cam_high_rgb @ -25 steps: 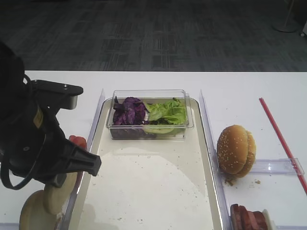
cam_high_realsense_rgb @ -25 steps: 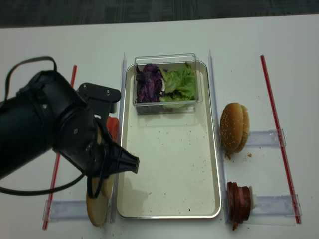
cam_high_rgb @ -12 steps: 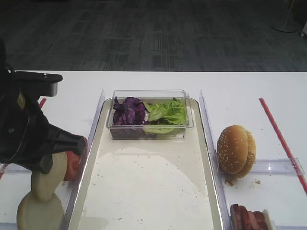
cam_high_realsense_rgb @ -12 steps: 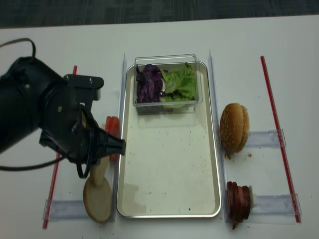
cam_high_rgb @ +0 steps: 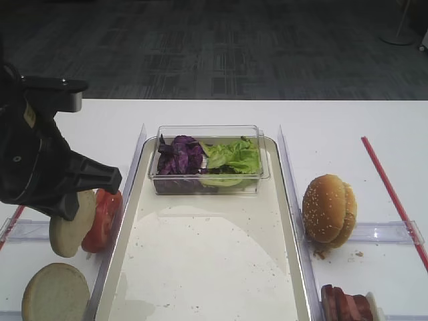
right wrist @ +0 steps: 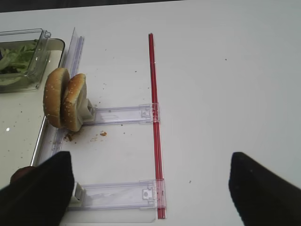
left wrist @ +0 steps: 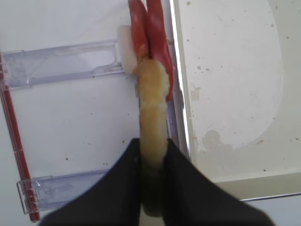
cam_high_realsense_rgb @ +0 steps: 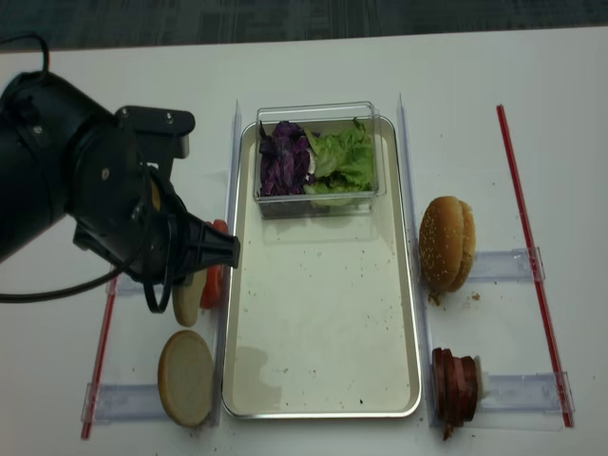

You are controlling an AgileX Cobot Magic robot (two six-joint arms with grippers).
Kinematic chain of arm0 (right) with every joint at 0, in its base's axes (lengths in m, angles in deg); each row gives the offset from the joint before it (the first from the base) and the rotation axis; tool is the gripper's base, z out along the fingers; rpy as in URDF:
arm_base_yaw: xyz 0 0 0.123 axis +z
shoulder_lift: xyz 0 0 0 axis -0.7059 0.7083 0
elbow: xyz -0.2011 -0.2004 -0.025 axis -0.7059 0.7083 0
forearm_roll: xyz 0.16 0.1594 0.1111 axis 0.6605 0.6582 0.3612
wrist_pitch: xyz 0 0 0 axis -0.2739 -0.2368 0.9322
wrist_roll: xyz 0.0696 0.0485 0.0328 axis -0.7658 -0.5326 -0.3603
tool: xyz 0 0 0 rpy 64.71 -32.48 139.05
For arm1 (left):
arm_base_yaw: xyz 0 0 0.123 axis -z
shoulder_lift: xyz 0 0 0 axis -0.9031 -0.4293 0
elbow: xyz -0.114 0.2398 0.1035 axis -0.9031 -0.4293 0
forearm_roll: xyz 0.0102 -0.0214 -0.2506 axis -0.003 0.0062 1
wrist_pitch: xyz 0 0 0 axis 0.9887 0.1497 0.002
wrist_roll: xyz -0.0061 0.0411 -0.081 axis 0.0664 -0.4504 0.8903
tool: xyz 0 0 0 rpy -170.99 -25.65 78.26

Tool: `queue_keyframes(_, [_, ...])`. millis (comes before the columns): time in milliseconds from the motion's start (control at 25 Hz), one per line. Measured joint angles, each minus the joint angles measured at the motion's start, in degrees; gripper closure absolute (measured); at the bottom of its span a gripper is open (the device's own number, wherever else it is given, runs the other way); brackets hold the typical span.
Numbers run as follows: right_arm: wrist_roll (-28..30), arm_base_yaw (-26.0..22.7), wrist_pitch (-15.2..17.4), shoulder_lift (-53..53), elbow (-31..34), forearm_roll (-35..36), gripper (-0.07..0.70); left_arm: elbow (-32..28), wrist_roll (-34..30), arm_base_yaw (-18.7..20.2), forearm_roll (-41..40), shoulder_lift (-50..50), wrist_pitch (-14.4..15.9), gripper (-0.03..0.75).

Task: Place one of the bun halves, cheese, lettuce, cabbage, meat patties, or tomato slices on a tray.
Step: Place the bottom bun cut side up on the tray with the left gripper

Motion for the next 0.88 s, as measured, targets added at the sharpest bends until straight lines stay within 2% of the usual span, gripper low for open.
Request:
queue_keyframes(280, [0.0, 0.0, 0.0, 0.0, 0.0, 0.0, -0.046, 0.0, -3.52, 0.0, 5.02, 0.0, -0.23, 0.655])
queue_keyframes(440, [0.0, 0.0, 0.0, 0.0, 0.0, 0.0, -0.046, 0.0, -7.14, 0.11, 11.05, 0.0, -2.92, 0.655])
queue_keyframes(600, [0.0, 0.0, 0.0, 0.0, 0.0, 0.0, -0.046, 0.0, -13.44, 0.2, 19.19, 0.0, -6.17, 0.655])
queue_keyframes(880, [0.0, 0.0, 0.0, 0.0, 0.0, 0.0, -0.046, 0.0, -29.0, 0.2, 38.52, 0.0, -10.68, 0.655])
